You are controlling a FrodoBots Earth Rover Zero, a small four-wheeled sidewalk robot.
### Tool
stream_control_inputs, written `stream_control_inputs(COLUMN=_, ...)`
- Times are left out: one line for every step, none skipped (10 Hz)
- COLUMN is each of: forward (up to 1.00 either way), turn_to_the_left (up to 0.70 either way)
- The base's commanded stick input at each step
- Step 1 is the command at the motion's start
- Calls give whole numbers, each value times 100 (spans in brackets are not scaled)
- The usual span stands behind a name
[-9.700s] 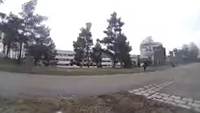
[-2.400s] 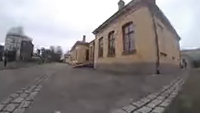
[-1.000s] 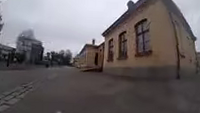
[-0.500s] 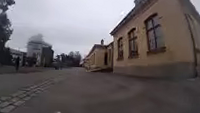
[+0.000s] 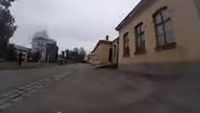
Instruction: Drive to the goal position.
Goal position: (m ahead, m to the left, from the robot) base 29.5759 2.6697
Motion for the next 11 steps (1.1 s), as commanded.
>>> stream_control_inputs(forward=70, turn_to_the_left=0)
stream_control_inputs(forward=70, turn_to_the_left=0)
stream_control_inputs(forward=70, turn_to_the_left=0)
stream_control_inputs(forward=70, turn_to_the_left=0)
stream_control_inputs(forward=70, turn_to_the_left=0)
stream_control_inputs(forward=70, turn_to_the_left=0)
stream_control_inputs(forward=70, turn_to_the_left=0)
stream_control_inputs(forward=70, turn_to_the_left=0)
stream_control_inputs(forward=70, turn_to_the_left=0)
stream_control_inputs(forward=70, turn_to_the_left=0)
stream_control_inputs(forward=70, turn_to_the_left=0)
